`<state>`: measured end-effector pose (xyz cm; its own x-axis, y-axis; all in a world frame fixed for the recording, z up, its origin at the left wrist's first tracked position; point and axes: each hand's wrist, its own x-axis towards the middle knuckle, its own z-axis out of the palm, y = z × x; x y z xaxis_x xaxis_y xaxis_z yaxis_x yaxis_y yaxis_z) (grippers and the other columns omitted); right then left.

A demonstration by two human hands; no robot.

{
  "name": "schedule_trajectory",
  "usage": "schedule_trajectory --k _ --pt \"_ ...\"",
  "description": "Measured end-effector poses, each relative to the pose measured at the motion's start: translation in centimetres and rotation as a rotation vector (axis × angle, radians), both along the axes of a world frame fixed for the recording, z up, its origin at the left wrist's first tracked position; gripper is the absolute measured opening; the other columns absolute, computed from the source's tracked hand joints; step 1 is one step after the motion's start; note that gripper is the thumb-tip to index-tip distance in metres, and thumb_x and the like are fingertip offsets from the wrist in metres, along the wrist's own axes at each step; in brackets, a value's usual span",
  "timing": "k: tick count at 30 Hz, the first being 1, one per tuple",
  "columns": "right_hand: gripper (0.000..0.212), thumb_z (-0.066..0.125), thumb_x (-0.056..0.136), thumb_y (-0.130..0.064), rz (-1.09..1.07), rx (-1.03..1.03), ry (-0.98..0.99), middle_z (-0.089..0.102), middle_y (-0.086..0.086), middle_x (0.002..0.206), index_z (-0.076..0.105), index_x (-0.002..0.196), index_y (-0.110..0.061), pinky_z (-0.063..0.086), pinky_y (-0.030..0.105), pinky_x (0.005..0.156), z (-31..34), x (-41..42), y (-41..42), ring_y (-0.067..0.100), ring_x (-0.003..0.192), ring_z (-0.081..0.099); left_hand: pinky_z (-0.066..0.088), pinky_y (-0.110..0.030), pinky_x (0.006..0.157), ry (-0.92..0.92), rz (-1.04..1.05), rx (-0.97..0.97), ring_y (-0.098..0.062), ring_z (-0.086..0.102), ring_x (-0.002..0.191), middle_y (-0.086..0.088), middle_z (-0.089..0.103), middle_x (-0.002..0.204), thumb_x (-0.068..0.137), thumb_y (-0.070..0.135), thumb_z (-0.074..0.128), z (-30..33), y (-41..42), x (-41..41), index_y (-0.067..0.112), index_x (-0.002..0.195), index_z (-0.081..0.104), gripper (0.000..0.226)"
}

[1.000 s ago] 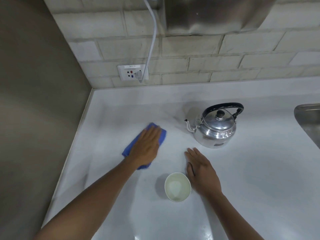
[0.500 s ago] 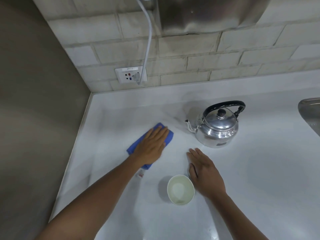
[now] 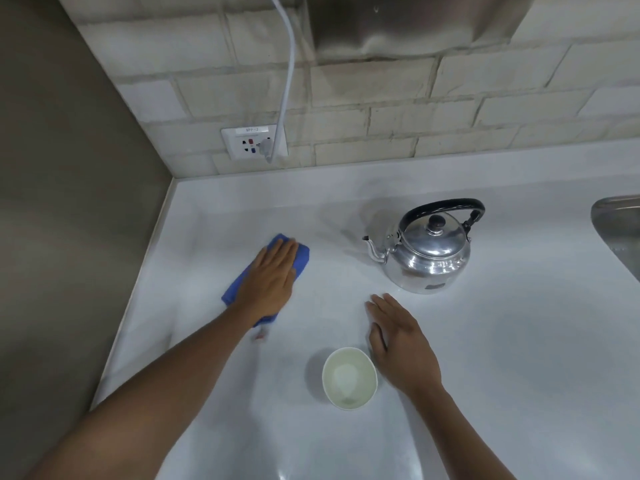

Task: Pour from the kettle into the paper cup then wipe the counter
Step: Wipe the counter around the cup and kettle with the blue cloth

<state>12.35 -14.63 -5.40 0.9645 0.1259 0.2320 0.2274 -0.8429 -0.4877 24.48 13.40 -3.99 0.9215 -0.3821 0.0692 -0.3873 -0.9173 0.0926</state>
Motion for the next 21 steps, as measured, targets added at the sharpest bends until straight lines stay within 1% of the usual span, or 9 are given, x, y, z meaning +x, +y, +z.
schedule_trajectory --k 2,4,7,9,11,13,15,19,21 --pt "0.044 0.04 0.094 -0.023 0.004 -0.002 -0.003 0.053 -0.001 0.141 0.057 0.133 -0.013 0.029 0.027 0.114 0.0 0.1 0.0 0.014 0.14 0.036 0.037 -0.049 0.114 -0.018 0.034 -0.034 -0.038 0.045 0.139 -0.017 0.046 0.152 0.099 0.026 0.025 0.0 -1.8 0.0 -0.002 0.147 0.041 0.058" --pt "0.044 0.041 0.093 -0.022 -0.002 0.002 -0.003 0.053 0.0 0.141 0.058 0.133 -0.013 0.028 0.026 0.114 0.0 0.1 0.0 0.014 0.14 0.037 0.029 -0.046 0.118 -0.038 -0.089 -0.049 -0.036 0.043 0.141 -0.015 0.045 0.153 0.098 0.024 0.029 -0.4 -3.5 -1.5 0.001 0.149 0.039 0.057" --pt "0.043 0.046 0.093 -0.019 -0.008 0.02 0.008 0.053 -0.001 0.141 0.058 0.133 -0.014 0.029 0.026 0.114 0.1 0.0 -0.1 0.013 0.139 0.037 0.014 -0.04 0.125 -0.033 -0.346 0.021 -0.023 0.022 0.152 -0.004 0.028 0.164 0.103 0.024 0.028 -1.0 -4.0 -6.1 0.01 0.157 0.026 0.056" --pt "0.042 0.05 0.093 -0.016 -0.013 0.031 0.02 0.053 -0.002 0.142 0.057 0.134 -0.015 0.032 0.028 0.112 0.2 0.0 -0.1 0.012 0.139 0.037 0.008 -0.037 0.125 -0.045 -0.385 0.015 -0.018 0.01 0.155 0.001 0.018 0.167 0.106 0.025 0.025 -1.1 -2.6 -7.5 0.013 0.159 0.02 0.055" --pt "0.042 0.051 0.092 -0.016 -0.016 0.028 0.025 0.052 -0.003 0.142 0.057 0.134 -0.016 0.034 0.028 0.111 0.3 0.0 0.0 0.011 0.14 0.036 0.012 -0.038 0.125 -0.074 -0.31 -0.005 -0.019 0.013 0.154 -0.001 0.021 0.166 0.107 0.024 0.025 -1.1 -1.0 -7.4 0.011 0.158 0.024 0.053" --pt "0.041 0.051 0.093 -0.016 -0.027 0.032 0.024 0.052 -0.005 0.142 0.057 0.134 -0.017 0.034 0.027 0.111 0.4 -0.1 0.0 0.009 0.14 0.035 0.019 -0.041 0.123 -0.06 -0.165 -0.054 -0.024 0.023 0.152 -0.005 0.027 0.163 0.106 0.022 0.028 -1.3 0.3 -6.8 0.006 0.154 0.032 0.052" --pt "0.041 0.05 0.093 -0.018 -0.041 0.044 0.028 0.051 -0.007 0.142 0.057 0.133 -0.019 0.034 0.026 0.11 0.5 -0.1 0.1 0.008 0.14 0.034 0.023 -0.044 0.119 -0.032 -0.01 -0.1 -0.03 0.031 0.149 -0.008 0.031 0.161 0.104 0.023 0.028 -1.3 1.2 -6.2 0.002 0.152 0.036 0.053" --pt "0.043 0.042 0.093 -0.024 -0.032 0.04 0.015 0.052 -0.007 0.142 0.058 0.133 -0.018 0.033 0.027 0.112 0.3 0.0 0.1 0.008 0.14 0.035 0.033 -0.052 0.116 -0.014 0.199 -0.052 -0.035 0.034 0.146 -0.015 0.039 0.157 0.102 0.026 0.026 -1.0 1.1 -4.3 0.0 0.151 0.036 0.057" --pt "0.044 0.04 0.093 -0.025 -0.035 0.032 0.011 0.052 -0.006 0.142 0.058 0.133 -0.018 0.033 0.026 0.112 0.3 -0.1 0.1 0.009 0.14 0.035 0.029 -0.051 0.118 0.007 0.311 -0.028 -0.035 0.029 0.149 -0.014 0.035 0.159 0.104 0.026 0.031 -0.7 -0.1 -3.2 0.002 0.153 0.031 0.055"
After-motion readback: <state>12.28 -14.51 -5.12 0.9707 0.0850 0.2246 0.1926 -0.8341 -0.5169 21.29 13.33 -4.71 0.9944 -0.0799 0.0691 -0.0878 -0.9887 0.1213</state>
